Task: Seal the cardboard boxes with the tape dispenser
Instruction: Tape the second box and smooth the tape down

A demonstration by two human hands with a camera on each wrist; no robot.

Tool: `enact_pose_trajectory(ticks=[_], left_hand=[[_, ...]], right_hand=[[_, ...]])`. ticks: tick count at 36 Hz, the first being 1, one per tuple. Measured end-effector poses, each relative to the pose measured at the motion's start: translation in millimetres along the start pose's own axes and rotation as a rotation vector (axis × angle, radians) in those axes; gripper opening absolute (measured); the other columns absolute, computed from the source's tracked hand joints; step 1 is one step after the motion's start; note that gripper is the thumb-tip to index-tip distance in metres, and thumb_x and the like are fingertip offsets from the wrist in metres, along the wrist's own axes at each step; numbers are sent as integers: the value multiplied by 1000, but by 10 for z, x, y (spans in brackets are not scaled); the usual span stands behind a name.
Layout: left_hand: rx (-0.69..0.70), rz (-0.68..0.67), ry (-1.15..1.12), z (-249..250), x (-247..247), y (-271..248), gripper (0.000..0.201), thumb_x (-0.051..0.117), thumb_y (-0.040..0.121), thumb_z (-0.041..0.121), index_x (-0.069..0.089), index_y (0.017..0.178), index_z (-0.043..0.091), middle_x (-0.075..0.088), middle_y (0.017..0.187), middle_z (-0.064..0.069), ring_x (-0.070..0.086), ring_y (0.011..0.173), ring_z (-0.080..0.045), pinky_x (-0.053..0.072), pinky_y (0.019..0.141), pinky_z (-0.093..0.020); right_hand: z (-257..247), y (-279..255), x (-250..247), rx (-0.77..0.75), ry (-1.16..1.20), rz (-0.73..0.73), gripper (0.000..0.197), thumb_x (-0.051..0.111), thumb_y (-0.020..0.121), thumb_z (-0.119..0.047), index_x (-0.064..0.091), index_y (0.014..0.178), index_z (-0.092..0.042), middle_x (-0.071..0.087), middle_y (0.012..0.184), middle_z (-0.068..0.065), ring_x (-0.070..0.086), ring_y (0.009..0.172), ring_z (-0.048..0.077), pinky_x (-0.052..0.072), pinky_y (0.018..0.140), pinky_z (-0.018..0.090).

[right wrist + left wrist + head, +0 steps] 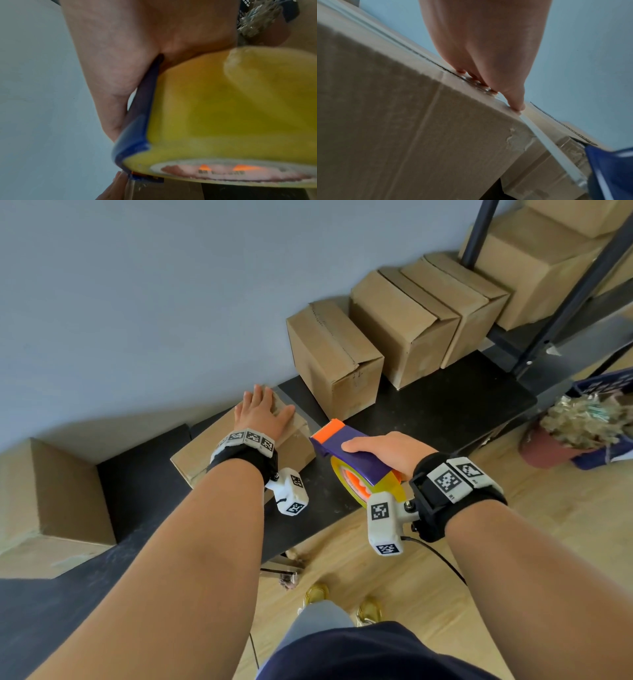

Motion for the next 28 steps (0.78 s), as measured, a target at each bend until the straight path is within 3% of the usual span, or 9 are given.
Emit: enact_pose_trajectory(ticks=[7,19,28], left_hand=[[-9,15,30,0,47,-64,89,31,87,73,4,153,21,-1,161,-2,-1,148,-25,5,119,-46],[-21,55,34,0,88,-108,86,26,90,70,0,154,19,-5,161,-3,-6,148,-24,-1,120,-44],[-20,36,41,5,109,-124,100,27,82,81,-3,154,18,-9,161,-3,-10,148,-23,-5,118,-43]], right_hand=[[80,113,53,35,12,55,58,68,80,-59,55,112,-13,67,105,9,66,95,22,52,94,37],[75,324,149,91,36,61,69,71,75,-62,54,121,-13,65,112,10,65,99,25,51,97,41],[-89,454,213,75,108,23,63,72,80,-51,54,126,-12,66,115,12,65,101,26,51,97,40]])
Point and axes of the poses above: each hand's wrist, its own y-axis towards the middle knuckle, its own x-axis out of the palm, z = x × y, the point moved 10 cm from there along y, towards the middle knuckle
